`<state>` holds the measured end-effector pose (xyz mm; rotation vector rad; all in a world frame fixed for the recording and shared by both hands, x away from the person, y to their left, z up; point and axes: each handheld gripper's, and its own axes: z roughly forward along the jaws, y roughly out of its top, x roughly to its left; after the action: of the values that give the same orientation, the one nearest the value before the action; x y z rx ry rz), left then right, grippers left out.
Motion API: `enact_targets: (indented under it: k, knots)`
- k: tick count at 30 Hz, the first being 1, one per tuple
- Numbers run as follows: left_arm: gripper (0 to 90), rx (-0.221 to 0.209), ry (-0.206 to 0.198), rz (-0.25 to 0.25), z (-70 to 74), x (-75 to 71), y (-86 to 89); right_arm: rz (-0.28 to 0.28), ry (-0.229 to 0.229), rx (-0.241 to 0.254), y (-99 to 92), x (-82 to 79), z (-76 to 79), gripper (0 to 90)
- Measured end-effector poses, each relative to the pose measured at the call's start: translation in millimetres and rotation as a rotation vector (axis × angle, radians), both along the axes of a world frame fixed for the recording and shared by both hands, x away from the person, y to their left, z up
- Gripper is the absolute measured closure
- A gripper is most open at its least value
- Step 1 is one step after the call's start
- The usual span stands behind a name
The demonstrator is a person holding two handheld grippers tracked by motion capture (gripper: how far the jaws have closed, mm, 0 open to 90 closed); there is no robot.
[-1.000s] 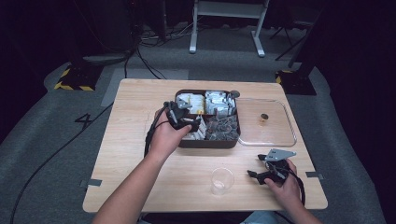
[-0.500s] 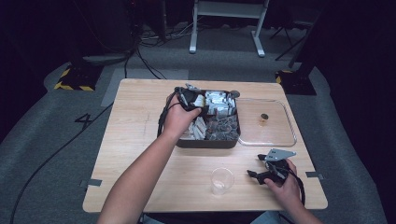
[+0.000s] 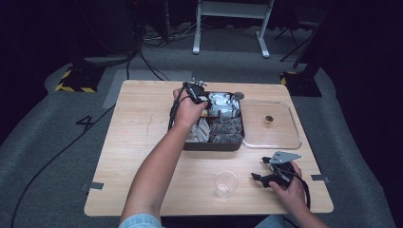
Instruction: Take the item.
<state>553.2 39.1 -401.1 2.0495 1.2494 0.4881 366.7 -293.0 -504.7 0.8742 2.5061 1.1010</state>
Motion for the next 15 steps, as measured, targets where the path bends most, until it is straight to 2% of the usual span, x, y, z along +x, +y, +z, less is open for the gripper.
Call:
enact_targets:
  k: [2, 4, 7, 11, 15]
  knots:
    - [37.4, 0.003, 0.019, 0.002, -5.3, 4.0, -1.9, 0.001, -0.001, -0.001, -0.1, 0.1, 0.0, 15.1]
    - [39.0, -0.016, 0.051, 0.001, -10.7, 6.5, -4.5, 0.001, -0.001, 0.000, 0.0, 0.1, -0.1, 15.1]
    - [40.4, 0.006, 0.094, -0.006, -18.7, 8.9, -6.9, 0.001, -0.003, 0.000, 0.2, 0.2, -0.1, 15.1]
    - [44.0, 0.030, 0.120, -0.019, -28.5, 13.1, -7.2, 0.001, -0.003, 0.000, 0.4, 0.3, -0.1, 15.1]
    - [46.8, 0.015, 0.150, -0.008, -34.9, 16.8, -6.2, 0.001, -0.003, 0.000, 0.7, 0.4, -0.1, 15.1]
